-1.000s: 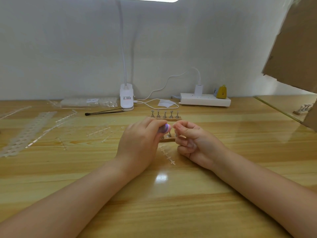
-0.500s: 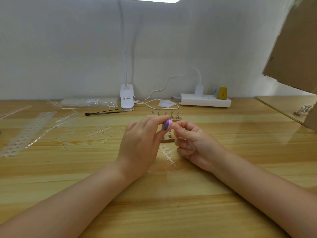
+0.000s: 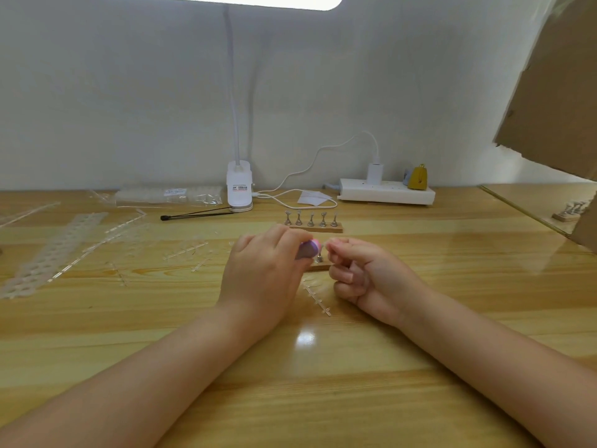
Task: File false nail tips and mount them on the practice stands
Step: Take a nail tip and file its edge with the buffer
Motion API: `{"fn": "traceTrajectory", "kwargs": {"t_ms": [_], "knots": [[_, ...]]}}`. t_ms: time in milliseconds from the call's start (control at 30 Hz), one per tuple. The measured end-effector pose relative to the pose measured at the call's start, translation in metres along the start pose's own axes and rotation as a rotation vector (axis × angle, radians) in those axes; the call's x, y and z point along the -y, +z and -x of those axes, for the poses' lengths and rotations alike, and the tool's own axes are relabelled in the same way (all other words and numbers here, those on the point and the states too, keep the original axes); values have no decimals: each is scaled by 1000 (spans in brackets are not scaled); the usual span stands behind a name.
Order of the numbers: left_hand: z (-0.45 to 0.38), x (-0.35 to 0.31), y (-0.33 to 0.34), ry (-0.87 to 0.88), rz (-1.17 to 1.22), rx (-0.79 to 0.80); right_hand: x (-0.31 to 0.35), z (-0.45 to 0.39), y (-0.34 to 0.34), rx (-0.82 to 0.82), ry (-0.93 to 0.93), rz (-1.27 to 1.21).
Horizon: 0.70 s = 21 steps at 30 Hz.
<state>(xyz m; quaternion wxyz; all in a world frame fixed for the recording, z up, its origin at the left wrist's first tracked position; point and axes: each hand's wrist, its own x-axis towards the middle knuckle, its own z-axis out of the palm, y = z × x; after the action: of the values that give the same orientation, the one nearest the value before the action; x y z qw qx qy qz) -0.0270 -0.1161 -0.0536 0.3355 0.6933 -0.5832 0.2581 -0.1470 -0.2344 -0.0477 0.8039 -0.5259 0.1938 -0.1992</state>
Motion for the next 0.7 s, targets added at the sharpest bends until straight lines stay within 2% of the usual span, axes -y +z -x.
{"fn": "traceTrajectory", "kwargs": {"t_ms": [67, 167, 233, 333, 400, 533, 633, 700], "knots": [[0, 4, -1, -32, 39, -35, -1, 0, 0, -8, 0, 1], [-1, 3, -2, 73, 78, -103, -1, 0, 2, 18, -18, 37], [-2, 2, -1, 97, 39, -96, -1, 1, 1, 35, -17, 55], [-2, 6, -1, 32, -39, -61, 0, 1, 1, 32, -10, 26], [-2, 7, -2, 14, 10, -88, -1, 0, 1, 23, -21, 27], [-1, 0, -1, 92, 60, -113, -2, 0, 2, 18, -35, 33], [-2, 3, 0, 11, -24, -22, -1, 0, 1, 9, -26, 17], [-1, 7, 0, -45, 11, -28, -2, -1, 1, 4, -32, 8]]}}
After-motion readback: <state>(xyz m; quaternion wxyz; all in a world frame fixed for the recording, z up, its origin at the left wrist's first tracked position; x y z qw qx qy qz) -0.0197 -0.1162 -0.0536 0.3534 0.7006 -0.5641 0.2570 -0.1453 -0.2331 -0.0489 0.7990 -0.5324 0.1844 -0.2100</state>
